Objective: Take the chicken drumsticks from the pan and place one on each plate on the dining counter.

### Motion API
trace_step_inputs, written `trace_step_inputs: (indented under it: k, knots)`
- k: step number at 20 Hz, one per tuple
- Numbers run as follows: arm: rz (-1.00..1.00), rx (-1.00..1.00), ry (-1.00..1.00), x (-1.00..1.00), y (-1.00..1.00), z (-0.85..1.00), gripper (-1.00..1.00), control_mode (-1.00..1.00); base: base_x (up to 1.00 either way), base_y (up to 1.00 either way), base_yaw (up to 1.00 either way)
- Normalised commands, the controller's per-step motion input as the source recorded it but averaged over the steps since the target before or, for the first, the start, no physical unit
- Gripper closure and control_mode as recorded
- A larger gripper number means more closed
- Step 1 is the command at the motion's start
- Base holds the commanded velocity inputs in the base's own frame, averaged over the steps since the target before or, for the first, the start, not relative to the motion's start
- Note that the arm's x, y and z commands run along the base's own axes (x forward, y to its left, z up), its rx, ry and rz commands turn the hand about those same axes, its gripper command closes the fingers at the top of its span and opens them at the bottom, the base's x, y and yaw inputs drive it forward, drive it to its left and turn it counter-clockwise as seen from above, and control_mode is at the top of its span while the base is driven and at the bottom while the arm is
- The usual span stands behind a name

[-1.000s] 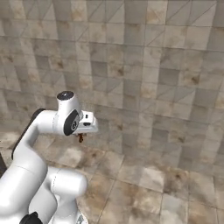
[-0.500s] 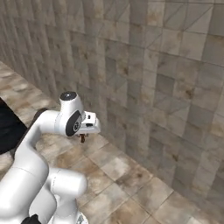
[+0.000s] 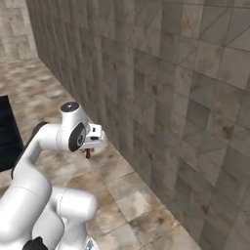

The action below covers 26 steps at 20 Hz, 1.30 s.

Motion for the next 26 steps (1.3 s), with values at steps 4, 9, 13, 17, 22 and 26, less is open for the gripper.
trace_step_inputs:
  k: [4,9,13,17,22,26]
  knots:
    - [0.0,0.0,0.0,0.0,0.0,0.0,1.0,1.0,0.69,-0.38,0.35]
    - [0.0,0.0,0.0,0.0,0.0,0.0,1.0,1.0,0.73,-0.28,0.53]
    - [0.0,0.0,0.0,0.0,0.0,0.0,1.0,1.0,0.75,-0.27,0.51]
    - [0.0,0.0,0.0,0.0,0.0,0.0,1.0,1.0,0.8,-0.27,0.47]
    - [0.0,0.0,0.0,0.0,0.0,0.0,1.0,1.0,0.87,-0.31,0.34]
    - [0.0,0.0,0.0,0.0,0.0,0.0,1.0,1.0,0.88,-0.34,0.29]
